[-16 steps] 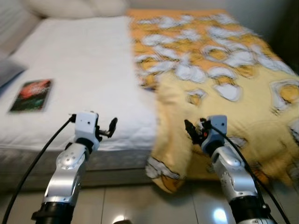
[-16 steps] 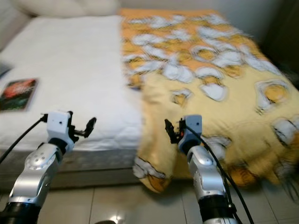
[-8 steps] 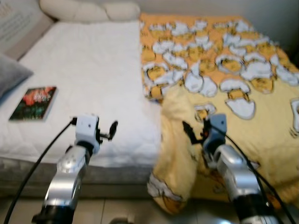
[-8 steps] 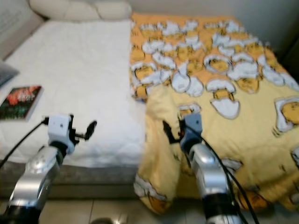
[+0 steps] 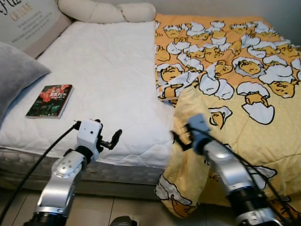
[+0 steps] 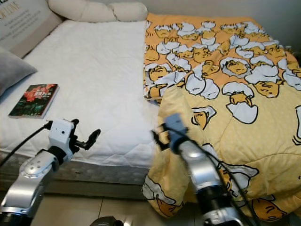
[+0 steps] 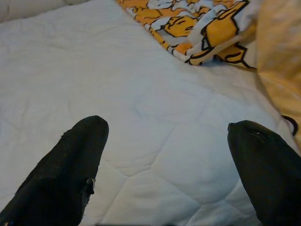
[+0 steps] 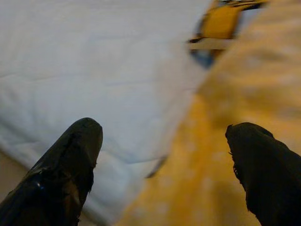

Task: Clean up the room

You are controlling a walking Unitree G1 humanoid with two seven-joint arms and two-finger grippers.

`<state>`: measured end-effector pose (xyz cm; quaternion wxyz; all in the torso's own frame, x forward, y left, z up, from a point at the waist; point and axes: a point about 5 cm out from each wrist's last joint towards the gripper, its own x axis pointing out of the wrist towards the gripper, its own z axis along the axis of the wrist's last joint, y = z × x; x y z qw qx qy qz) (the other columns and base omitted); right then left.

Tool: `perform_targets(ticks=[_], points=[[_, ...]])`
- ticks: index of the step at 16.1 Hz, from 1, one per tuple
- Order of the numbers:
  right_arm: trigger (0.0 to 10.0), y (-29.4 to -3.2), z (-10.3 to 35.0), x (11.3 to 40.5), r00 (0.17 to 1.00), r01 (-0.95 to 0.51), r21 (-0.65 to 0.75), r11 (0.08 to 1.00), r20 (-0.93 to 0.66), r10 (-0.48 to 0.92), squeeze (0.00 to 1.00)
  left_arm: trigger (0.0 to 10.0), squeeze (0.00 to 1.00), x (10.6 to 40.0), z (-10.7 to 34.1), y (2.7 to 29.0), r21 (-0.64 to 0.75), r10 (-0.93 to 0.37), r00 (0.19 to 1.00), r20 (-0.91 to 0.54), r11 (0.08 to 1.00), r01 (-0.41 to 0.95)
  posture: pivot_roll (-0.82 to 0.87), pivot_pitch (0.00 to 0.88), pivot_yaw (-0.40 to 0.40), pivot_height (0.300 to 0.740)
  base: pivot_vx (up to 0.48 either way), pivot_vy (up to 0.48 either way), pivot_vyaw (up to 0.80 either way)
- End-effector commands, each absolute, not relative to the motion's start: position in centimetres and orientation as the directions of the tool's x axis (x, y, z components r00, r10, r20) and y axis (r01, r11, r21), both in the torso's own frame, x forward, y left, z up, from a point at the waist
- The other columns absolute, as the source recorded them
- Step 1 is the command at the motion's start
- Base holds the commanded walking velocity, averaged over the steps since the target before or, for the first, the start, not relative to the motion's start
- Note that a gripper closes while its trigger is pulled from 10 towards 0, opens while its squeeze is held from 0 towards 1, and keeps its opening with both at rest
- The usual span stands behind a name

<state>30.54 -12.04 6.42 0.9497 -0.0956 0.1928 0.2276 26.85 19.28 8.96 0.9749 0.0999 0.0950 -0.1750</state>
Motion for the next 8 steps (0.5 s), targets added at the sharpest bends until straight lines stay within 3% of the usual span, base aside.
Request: perform_targets(ticks=[1, 2, 3, 4, 8], points=[[10.0, -11.8, 6.3, 31.0, 0.793, -0.509, -0.125, 0.852, -0.453, 0.408, 1.0, 10.0, 0.0, 26.6, 9.4, 19.3, 0.172, -0.357, 0.906, -0.228, 0.901, 0.398, 0.11, 0.0, 0.036, 0.74, 0.0, 0.0, 0.0], [10.0, -11.9, 5.6, 31.5, 0.762, -0.552, -0.183, 0.813, -0.507, 0.403, 0.68, 10.0, 0.0, 26.4, 9.5, 19.4, 0.181, -0.383, 0.891, -0.245, 0.884, 0.43, 0.12, 0.0, 0.036, 0.74, 0.0, 0.0, 0.0], [10.0, -11.8, 5.0, 32.0, 0.738, -0.585, -0.235, 0.776, -0.551, 0.39, 0.22, 10.0, 0.0, 26.2, 9.6, 19.5, 0.187, -0.41, 0.873, -0.263, 0.866, 0.463, 0.13, 0.0, 0.038, 0.74, 0.0, 0.0, 0.0], [10.0, -11.7, 4.7, 32.2, 0.724, -0.603, -0.25, 0.758, -0.57, 0.388, 0.0, 10.0, 0.0, 26.1, 9.6, 19.5, 0.187, -0.43, 0.86, -0.276, 0.854, 0.486, 0.14, 0.0, 0.036, 0.74, 0.0, 0.0, 0.0], [10.0, -10.9, 3.4, 32.5, 0.679, -0.671, -0.343, 0.657, -0.639, 0.36, 0.0, 10.0, 0.0, 25.0, 9.9, 19.5, 0.215, -0.537, 0.756, -0.375, 0.742, 0.634, 0.21, 0.0, 0.017, 0.74, 0.0, 0.0, 0.0]])
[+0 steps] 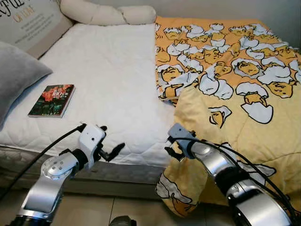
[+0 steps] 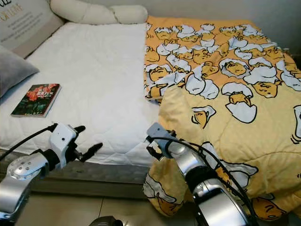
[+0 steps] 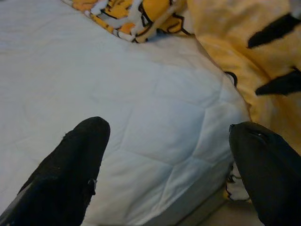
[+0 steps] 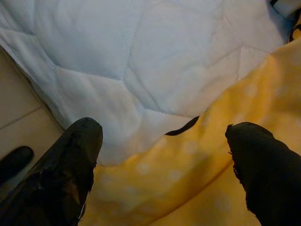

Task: Clean up the room

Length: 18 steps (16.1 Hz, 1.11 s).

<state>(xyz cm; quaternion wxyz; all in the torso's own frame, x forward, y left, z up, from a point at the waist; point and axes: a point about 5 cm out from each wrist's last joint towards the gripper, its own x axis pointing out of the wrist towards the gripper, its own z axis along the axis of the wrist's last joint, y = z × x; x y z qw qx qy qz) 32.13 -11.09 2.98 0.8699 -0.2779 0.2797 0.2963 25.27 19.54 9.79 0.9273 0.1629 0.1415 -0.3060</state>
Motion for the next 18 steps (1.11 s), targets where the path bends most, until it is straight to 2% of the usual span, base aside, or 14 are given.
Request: perform_targets(ticks=[1, 3, 6, 9, 10, 11, 12, 13, 18], points=[[10.0, -11.0, 3.3, 32.6, 0.681, -0.671, -0.355, 0.651, -0.643, 0.351, 0.0, 10.0, 0.0, 24.8, 10.1, 19.5, 0.223, -0.542, 0.748, -0.383, 0.732, 0.644, 0.23, 0.0, 0.018, 0.74, 0.0, 0.0, 0.0], [10.0, -11.6, 2.7, 32.6, 0.685, -0.67, -0.402, 0.624, -0.658, 0.312, 0.0, 10.0, 0.0, 24.0, 10.8, 19.6, 0.275, -0.545, 0.73, -0.413, 0.689, 0.67, 0.26, 0.0, 0.025, 0.74, 0.0, 0.0, 0.0], [10.0, -12.8, 2.0, 32.3, 0.693, -0.648, -0.428, 0.63, -0.674, 0.256, 0.0, 10.0, 0.0, 22.3, 11.9, 18.8, 0.268, -0.584, 0.69, -0.427, 0.647, 0.714, 0.3, 0.108, 0.026, 0.74, 0.0, 0.0, 0.0], [10.0, -13.1, 1.8, 32.2, 0.706, -0.629, -0.437, 0.643, -0.667, 0.236, 0.0, 10.0, 0.0, 21.3, 13.0, 18.6, 0.277, -0.585, 0.69, -0.425, 0.642, 0.715, 0.33, 0.169, 0.025, 0.74, 0.0, 0.0, 0.0], [10.0, -13.4, 2.1, 32.5, 0.739, -0.593, -0.461, 0.66, -0.636, 0.219, 0.0, 10.0, 0.0, 20.8, 13.6, 18.8, 0.277, -0.576, 0.701, -0.42, 0.654, 0.704, 0.34, 0.2, 0.028, 0.74, 0.0, 0.0, 0.0], [8.2, -13.6, 2.2, 32.6, 0.758, -0.567, -0.463, 0.681, -0.617, 0.211, 0.0, 10.0, 0.0, 20.4, 14.0, 18.8, 0.276, -0.568, 0.709, -0.419, 0.664, 0.695, 0.35, 0.214, 0.028, 0.74, 0.0, 0.0, 0.0], [3.0, -13.7, 2.3, 32.6, 0.762, -0.561, -0.466, 0.684, -0.613, 0.208, 0.0, 10.0, 0.0, 20.0, 14.3, 19.0, 0.279, -0.564, 0.709, -0.424, 0.663, 0.694, 0.35, 0.221, 0.03, 0.74, 0.0, 0.0, 0.0], [0.0, -13.8, 2.2, 32.6, 0.764, -0.561, -0.48, 0.674, -0.614, 0.198, 0.0, 10.0, 0.0, 19.6, 14.5, 19.1, 0.279, -0.559, 0.706, -0.434, 0.662, 0.696, 0.36, 0.234, 0.032, 0.74, 0.0, 0.0, 0.0], [0.0, -13.2, 1.9, 32.3, 0.764, -0.559, -0.473, 0.681, -0.613, 0.201, 0.0, 10.0, 0.0, 18.0, 15.2, 18.9, 0.261, -0.554, 0.691, -0.465, 0.66, 0.705, 0.39, 0.257, 0.042, 0.74, 0.0, 0.0, 0.0]])
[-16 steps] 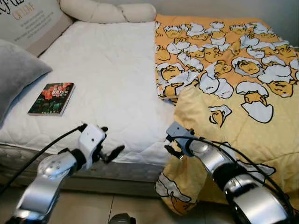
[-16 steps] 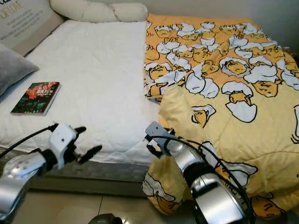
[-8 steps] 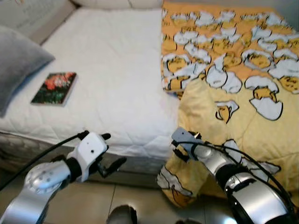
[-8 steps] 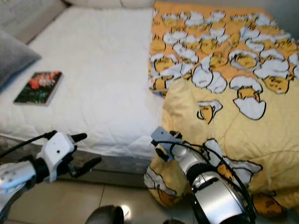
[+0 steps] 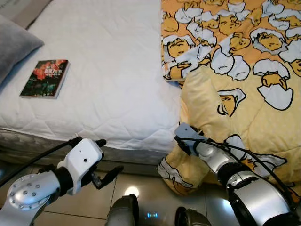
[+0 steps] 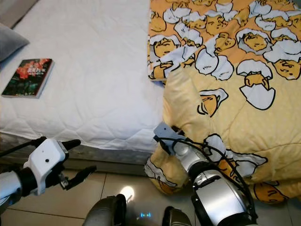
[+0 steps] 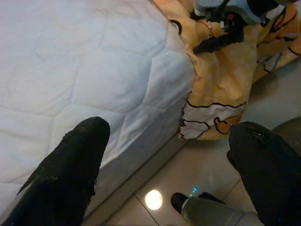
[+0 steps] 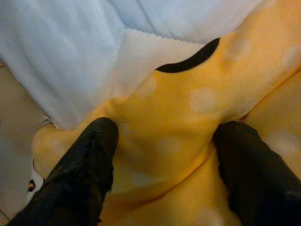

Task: Clean up the room

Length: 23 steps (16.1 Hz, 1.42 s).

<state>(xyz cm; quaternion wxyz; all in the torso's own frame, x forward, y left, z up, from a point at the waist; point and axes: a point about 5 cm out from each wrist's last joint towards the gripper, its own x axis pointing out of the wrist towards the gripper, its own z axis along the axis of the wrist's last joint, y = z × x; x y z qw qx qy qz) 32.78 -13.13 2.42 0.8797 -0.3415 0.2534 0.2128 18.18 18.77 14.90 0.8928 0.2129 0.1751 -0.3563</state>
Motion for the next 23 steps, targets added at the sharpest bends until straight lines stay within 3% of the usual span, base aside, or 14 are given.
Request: perform_targets(ticks=[1, 8, 18, 20, 23], points=[[0.0, -13.0, 1.9, 32.4, 0.766, -0.557, -0.468, 0.686, -0.609, 0.207, 0.0, 10.0, 0.0, 18.0, 15.2, 19.0, 0.26, -0.552, 0.69, -0.468, 0.66, 0.704, 0.4, 0.254, 0.041, 0.74, 0.0, 0.0, 0.0], [0.0, -12.7, 2.2, 32.6, 0.761, -0.564, -0.445, 0.696, -0.607, 0.229, 0.0, 10.0, 0.0, 18.7, 15.5, 18.7, 0.25, -0.563, 0.686, -0.461, 0.66, 0.709, 0.38, 0.221, 0.052, 0.74, 0.0, 0.0, 0.0], [0.0, -14.3, 2.2, 32.6, 0.765, -0.537, -0.44, 0.72, -0.613, 0.196, 0.0, 10.0, 0.0, 19.0, 15.4, 18.7, 0.223, -0.591, 0.648, -0.48, 0.632, 0.742, 0.39, 0.174, 0.055, 0.74, 0.0, 0.0, 0.0], [0.0, -13.9, 2.3, 32.7, 0.763, -0.533, -0.378, 0.757, -0.601, 0.238, 0.0, 10.0, 0.0, 19.4, 15.2, 18.8, 0.225, -0.589, 0.656, -0.471, 0.639, 0.735, 0.37, 0.13, 0.04, 0.74, 0.0, 0.0, 0.0], [0.0, -12.5, 2.4, 32.3, 0.704, -0.627, -0.263, 0.734, -0.595, 0.388, 0.0, 10.0, 0.0, 19.9, 14.7, 18.9, 0.231, -0.579, 0.677, -0.455, 0.657, 0.717, 0.32, 0.054, 0.024, 0.74, 0.0, 0.0, 0.0]])
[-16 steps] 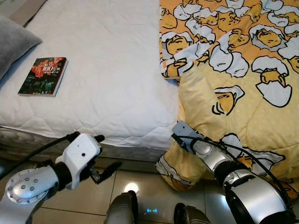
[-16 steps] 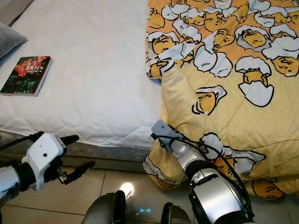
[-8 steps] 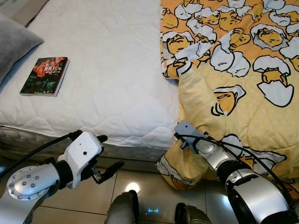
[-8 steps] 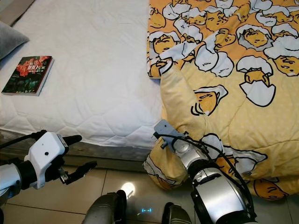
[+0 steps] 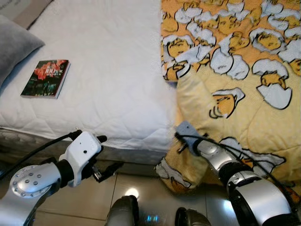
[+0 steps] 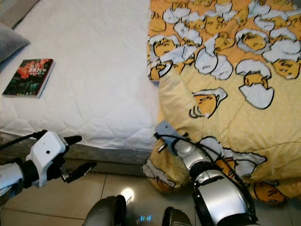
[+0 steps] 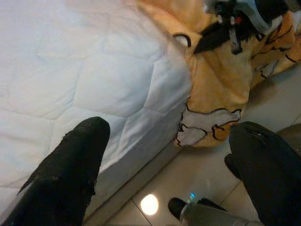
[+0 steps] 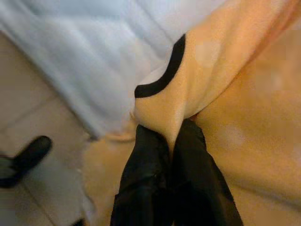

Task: Clean up the room

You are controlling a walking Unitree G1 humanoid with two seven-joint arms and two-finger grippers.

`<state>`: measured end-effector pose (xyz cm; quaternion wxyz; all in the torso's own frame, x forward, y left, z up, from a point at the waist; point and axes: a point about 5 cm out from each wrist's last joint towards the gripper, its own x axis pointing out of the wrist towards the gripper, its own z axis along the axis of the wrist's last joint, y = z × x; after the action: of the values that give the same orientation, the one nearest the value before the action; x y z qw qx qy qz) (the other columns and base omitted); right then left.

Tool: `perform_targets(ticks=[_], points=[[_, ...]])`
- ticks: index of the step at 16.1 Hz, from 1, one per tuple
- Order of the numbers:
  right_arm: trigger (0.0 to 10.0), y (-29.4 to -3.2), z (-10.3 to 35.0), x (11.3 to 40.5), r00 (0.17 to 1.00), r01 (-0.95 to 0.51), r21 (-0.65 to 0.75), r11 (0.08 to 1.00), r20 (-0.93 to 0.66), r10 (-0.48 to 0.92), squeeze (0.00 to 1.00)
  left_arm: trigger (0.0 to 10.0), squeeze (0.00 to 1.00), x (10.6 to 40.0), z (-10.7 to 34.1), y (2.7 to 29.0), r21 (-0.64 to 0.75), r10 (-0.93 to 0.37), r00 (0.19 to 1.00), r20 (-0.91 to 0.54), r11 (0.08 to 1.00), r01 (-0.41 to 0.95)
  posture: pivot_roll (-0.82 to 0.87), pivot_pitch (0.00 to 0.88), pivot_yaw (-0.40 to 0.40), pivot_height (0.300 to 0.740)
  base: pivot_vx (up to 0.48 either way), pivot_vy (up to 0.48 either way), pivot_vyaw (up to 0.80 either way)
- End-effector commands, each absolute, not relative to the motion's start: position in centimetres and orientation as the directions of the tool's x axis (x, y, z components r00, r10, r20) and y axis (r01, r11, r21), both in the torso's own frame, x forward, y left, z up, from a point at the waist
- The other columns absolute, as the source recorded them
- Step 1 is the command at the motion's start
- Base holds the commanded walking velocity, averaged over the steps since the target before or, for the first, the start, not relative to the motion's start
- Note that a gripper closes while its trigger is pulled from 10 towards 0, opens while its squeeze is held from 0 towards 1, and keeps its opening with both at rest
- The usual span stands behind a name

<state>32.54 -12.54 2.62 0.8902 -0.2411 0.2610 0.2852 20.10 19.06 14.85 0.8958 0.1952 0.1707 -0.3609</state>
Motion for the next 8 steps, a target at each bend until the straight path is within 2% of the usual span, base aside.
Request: perform_targets(ticks=[1, 2, 3, 4, 5, 8], points=[[0.0, -11.9, 2.5, 32.1, 0.67, -0.671, -0.217, 0.709, -0.586, 0.455, 0.0, 10.0, 0.0, 20.3, 14.4, 19.0, 0.232, -0.575, 0.685, -0.447, 0.665, 0.71, 0.28, 0.002, 0.024, 0.74, 0.0, 0.0, 0.0], [0.0, -11.7, 2.5, 32.1, 0.661, -0.682, -0.205, 0.702, -0.583, 0.472, 0.0, 10.0, 0.0, 20.4, 14.2, 19.0, 0.232, -0.573, 0.688, -0.445, 0.668, 0.707, 0.28, 0.002, 0.024, 0.74, 0.0, 0.0, 0.0], [0.0, -10.8, 2.6, 31.7, 0.604, -0.738, -0.135, 0.661, -0.568, 0.559, 0.0, 10.0, 0.0, 20.9, 13.8, 19.1, 0.231, -0.571, 0.693, -0.439, 0.674, 0.702, 0.24, 0.0, 0.028, 0.74, 0.0, 0.0, 0.0], [0.0, -10.1, 2.5, 31.0, 0.512, -0.814, -0.07, 0.577, -0.557, 0.654, 0.0, 10.0, 0.0, 21.3, 13.5, 19.2, 0.233, -0.572, 0.697, -0.432, 0.676, 0.699, 0.21, 0.0, 0.033, 0.74, 0.0, 0.0, 0.0], [0.0, -10.2, 2.0, 30.1, 0.419, -0.873, -0.045, 0.486, -0.581, 0.698, 0.0, 10.0, 0.0, 21.7, 13.3, 18.8, 0.238, -0.574, 0.7, -0.424, 0.675, 0.698, 0.2, 0.0, 0.035, 0.74, 0.0, 0.0, 0.0], [0.0, -10.7, 1.3, 28.8, 0.275, -0.929, 0.032, 0.368, -0.603, 0.748, 0.0, 10.0, 0.0, 22.3, 13.2, 18.2, 0.242, -0.583, 0.708, -0.399, 0.678, 0.694, 0.19, 0.0, 0.038, 0.74, 0.0, 0.0, 0.0]])
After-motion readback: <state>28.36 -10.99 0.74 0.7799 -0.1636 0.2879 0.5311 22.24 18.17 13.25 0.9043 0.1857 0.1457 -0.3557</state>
